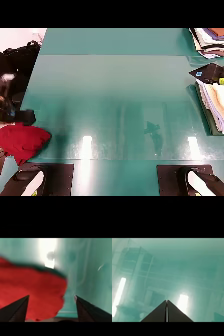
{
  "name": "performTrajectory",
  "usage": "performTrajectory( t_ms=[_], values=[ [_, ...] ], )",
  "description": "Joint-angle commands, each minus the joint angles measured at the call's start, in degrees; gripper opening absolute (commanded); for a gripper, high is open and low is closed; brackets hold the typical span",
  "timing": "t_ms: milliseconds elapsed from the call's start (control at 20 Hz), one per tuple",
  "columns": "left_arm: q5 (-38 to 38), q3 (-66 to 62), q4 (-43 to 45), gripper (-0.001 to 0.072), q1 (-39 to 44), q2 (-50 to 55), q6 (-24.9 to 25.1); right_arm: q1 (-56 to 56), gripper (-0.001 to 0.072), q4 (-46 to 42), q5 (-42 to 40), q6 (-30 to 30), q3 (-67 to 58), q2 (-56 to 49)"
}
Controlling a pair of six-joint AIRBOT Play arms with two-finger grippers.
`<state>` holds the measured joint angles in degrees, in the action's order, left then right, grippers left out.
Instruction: Fold the shirts.
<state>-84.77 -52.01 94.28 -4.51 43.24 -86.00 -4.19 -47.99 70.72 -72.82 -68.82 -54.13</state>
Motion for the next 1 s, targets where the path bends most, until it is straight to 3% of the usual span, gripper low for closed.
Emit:
performTrajectory(
  t_ms=[0,200,250,350,550,650,850,950],
  values=[
    [2.47,12.20,2.97,0.0666,-2.32,-0.68,-2.73,0.02,0.0020,0.00,0.17,-0.02,0.00,0.02],
    [3.08,19.30,2.97,0.0664,-2.32,-0.68,-5.22,0.02,0.0020,-0.02,0.15,-0.02,0.00,0.02],
    [1.70,19.30,2.89,0.0583,-2.32,-0.70,-6.05,0.02,0.0020,-0.02,0.15,-0.02,0.00,0.02],
    [0.24,19.04,2.80,0.0051,-2.32,-0.70,-5.97,0.02,0.0020,-0.04,0.07,-0.02,0.00,0.02],
    [0.11,11.13,2.12,0.0025,-2.29,-0.70,-5.97,0.02,0.0020,-0.02,-0.26,-0.02,0.00,0.02],
    [-0.04,0.26,-1.27,0.0025,-2.29,-0.70,-5.90,0.02,0.0020,0.00,-0.79,-0.02,-0.04,0.04],
    [-0.61,-25.83,-17.70,0.0024,-1.51,-0.68,-4.79,0.02,0.0020,0.48,-4.90,-0.02,-0.07,0.04],
    [1.84,-35.91,-18.29,0.0022,2.64,-0.57,-4.85,0.02,0.0020,0.50,-6.78,-0.02,-0.07,0.04]
  ],
)
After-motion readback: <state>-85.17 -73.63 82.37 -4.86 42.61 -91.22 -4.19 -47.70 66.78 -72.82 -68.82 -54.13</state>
